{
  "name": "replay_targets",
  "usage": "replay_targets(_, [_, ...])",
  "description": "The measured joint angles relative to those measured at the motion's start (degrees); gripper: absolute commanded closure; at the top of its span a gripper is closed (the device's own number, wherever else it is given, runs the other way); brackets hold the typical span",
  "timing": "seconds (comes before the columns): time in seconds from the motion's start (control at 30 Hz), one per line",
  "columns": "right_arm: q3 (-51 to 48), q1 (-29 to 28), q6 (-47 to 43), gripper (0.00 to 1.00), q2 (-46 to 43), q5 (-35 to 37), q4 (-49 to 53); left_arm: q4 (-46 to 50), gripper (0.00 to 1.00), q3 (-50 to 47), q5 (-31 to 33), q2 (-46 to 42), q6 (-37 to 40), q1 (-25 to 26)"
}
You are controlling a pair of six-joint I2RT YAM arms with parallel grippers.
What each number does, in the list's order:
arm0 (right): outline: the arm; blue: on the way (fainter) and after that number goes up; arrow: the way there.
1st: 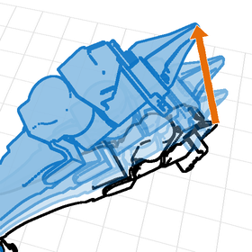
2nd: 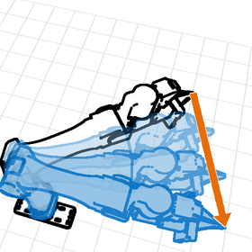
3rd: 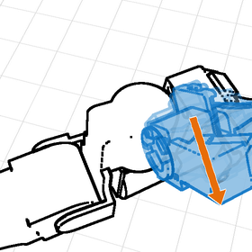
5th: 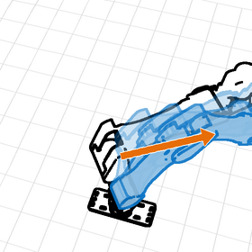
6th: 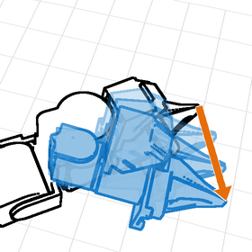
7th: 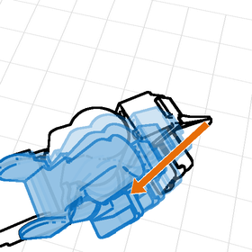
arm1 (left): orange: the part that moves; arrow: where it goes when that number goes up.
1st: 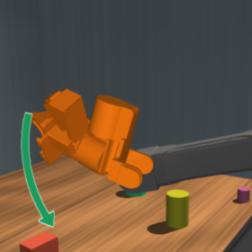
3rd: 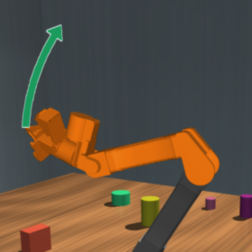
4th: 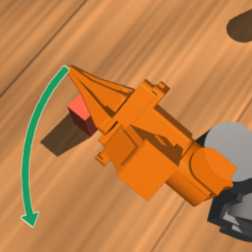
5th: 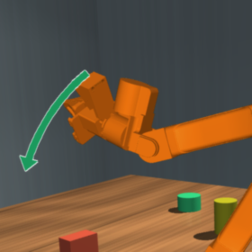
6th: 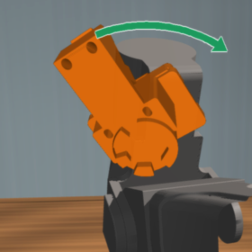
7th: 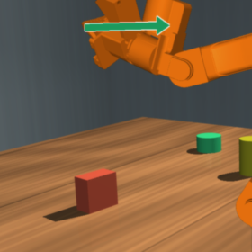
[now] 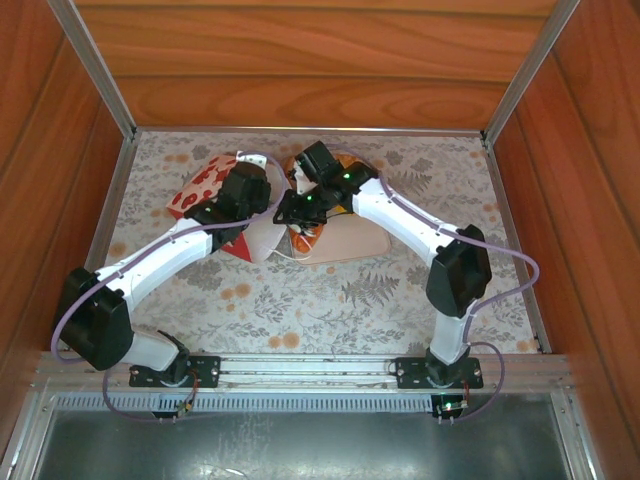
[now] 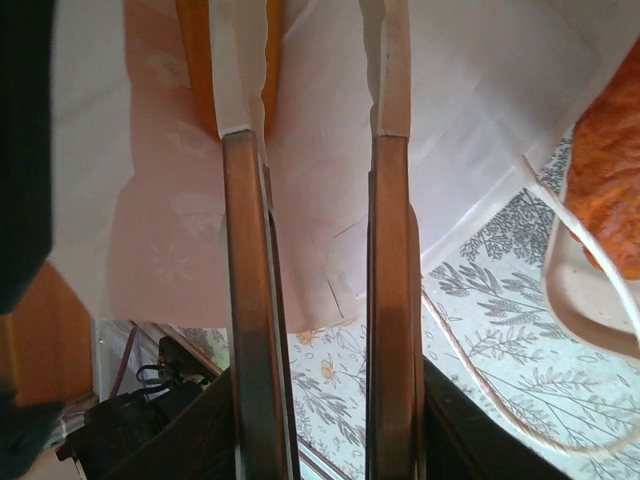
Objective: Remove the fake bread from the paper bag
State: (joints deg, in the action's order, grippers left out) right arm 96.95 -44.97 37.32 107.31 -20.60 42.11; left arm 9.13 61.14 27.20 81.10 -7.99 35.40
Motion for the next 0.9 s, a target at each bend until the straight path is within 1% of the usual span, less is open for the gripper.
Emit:
replay_targets(0.3, [-0.6,-0.8,1.9,0.60,3.1,-3.7,-3.7,0.1,1.00,0.9,0.0,0.0,-0.8,0.0])
replay_targets(0.53, [2.0,-2.3,2.0,0.60,8.0,-4.7,-3.3,0.1,1.00,1.3,-0.1,0.0,-0.9,0.0])
replay_targets(0.73, [6.2,-2.7,1.9,0.60,11.7,-2.8,-1.6,0.1,1.00,1.3,-0.7,0.0,-0.9,0.0])
replay_targets(0.9, [9.4,-2.7,2.1,0.58,13.6,1.2,-1.2,0.1,1.00,1.3,-2.1,-0.5,-0.4,0.0])
